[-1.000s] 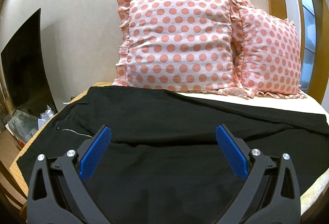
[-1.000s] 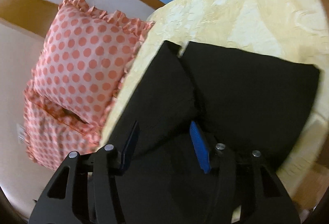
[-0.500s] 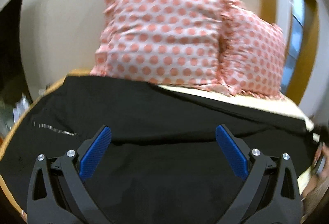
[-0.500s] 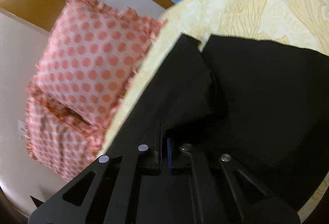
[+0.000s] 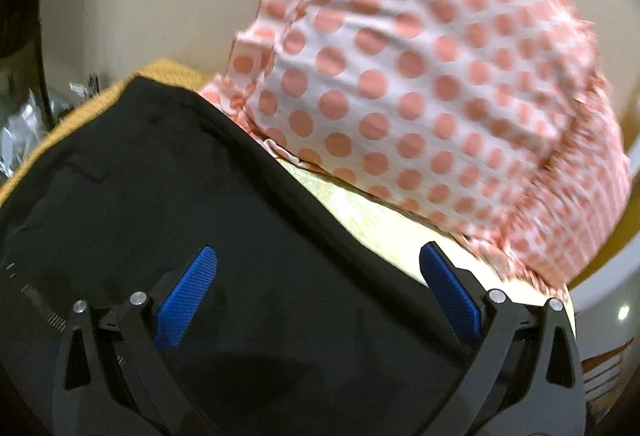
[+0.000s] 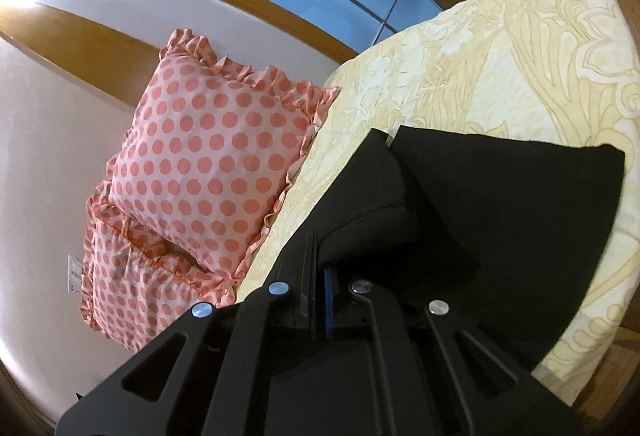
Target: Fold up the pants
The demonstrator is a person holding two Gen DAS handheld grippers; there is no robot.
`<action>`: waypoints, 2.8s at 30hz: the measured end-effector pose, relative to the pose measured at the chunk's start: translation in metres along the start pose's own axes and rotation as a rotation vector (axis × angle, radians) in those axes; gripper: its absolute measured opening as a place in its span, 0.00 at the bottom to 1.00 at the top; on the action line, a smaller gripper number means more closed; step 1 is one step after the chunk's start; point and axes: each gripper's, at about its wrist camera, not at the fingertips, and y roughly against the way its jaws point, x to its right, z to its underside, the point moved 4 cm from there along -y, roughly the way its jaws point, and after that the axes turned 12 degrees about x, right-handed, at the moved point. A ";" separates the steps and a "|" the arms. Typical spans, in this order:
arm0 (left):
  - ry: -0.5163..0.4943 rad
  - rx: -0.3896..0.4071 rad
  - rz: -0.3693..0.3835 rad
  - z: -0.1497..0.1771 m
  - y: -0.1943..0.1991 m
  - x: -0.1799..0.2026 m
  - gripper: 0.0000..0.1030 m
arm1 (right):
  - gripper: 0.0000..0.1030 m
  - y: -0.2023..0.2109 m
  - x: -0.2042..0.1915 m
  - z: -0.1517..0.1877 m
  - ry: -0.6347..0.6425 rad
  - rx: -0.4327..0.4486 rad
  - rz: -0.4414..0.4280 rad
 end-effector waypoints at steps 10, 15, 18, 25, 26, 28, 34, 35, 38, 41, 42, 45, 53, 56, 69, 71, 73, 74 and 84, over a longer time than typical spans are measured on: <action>0.120 -0.144 -0.192 -0.020 -0.108 -0.029 0.24 | 0.03 -0.005 -0.003 -0.002 0.057 -0.017 0.020; 0.158 -0.078 -0.136 -0.019 -0.063 -0.040 0.06 | 0.03 -0.009 -0.011 -0.006 0.095 -0.008 0.005; 0.112 0.017 -0.096 -0.016 0.001 -0.035 0.06 | 0.03 -0.010 -0.016 -0.012 0.117 0.004 -0.007; 0.021 0.208 -0.046 0.035 0.169 -0.034 0.06 | 0.03 0.004 -0.022 -0.039 0.152 0.052 -0.021; 0.019 0.223 -0.050 0.053 0.190 -0.038 0.06 | 0.03 0.008 -0.021 -0.043 0.154 0.062 -0.021; 0.022 0.225 -0.067 0.084 0.210 -0.044 0.06 | 0.03 0.013 -0.017 -0.047 0.157 0.070 -0.016; 0.057 0.219 -0.128 0.171 0.236 -0.069 0.07 | 0.03 0.017 0.010 -0.040 0.126 0.028 0.045; 0.052 0.229 -0.144 0.179 0.237 -0.071 0.07 | 0.03 0.019 0.014 -0.039 0.122 0.024 0.052; 0.045 0.253 -0.159 0.190 0.245 -0.076 0.07 | 0.03 0.026 0.017 -0.040 0.113 0.023 0.048; 0.025 0.260 -0.173 0.198 0.247 -0.079 0.07 | 0.03 0.031 0.014 -0.042 0.132 0.028 0.042; 0.022 0.251 -0.179 0.202 0.245 -0.081 0.07 | 0.03 0.030 0.015 -0.042 0.146 0.025 0.054; 0.049 0.220 -0.178 0.213 0.236 -0.092 0.06 | 0.03 0.025 0.028 -0.037 0.145 -0.004 0.106; -0.002 0.238 -0.151 0.210 0.250 -0.086 0.19 | 0.03 0.027 0.046 -0.029 0.177 -0.047 0.165; -0.081 0.279 -0.116 0.210 0.269 -0.074 0.46 | 0.03 0.029 0.047 -0.030 0.207 -0.069 0.191; -0.232 0.336 0.103 0.197 0.274 -0.005 0.69 | 0.03 0.058 0.049 -0.037 0.210 0.003 0.175; -0.244 0.321 0.120 0.196 0.267 0.001 0.70 | 0.03 0.063 0.043 -0.044 0.202 0.027 0.145; -0.253 0.304 0.131 0.196 0.257 0.004 0.70 | 0.03 0.066 0.033 -0.053 0.205 0.059 0.111; -0.257 0.293 0.131 0.197 0.252 0.005 0.70 | 0.03 0.068 0.026 -0.057 0.228 0.074 0.103; -0.242 0.219 0.137 0.211 0.227 -0.003 0.71 | 0.64 0.073 0.060 -0.043 0.216 -0.018 0.274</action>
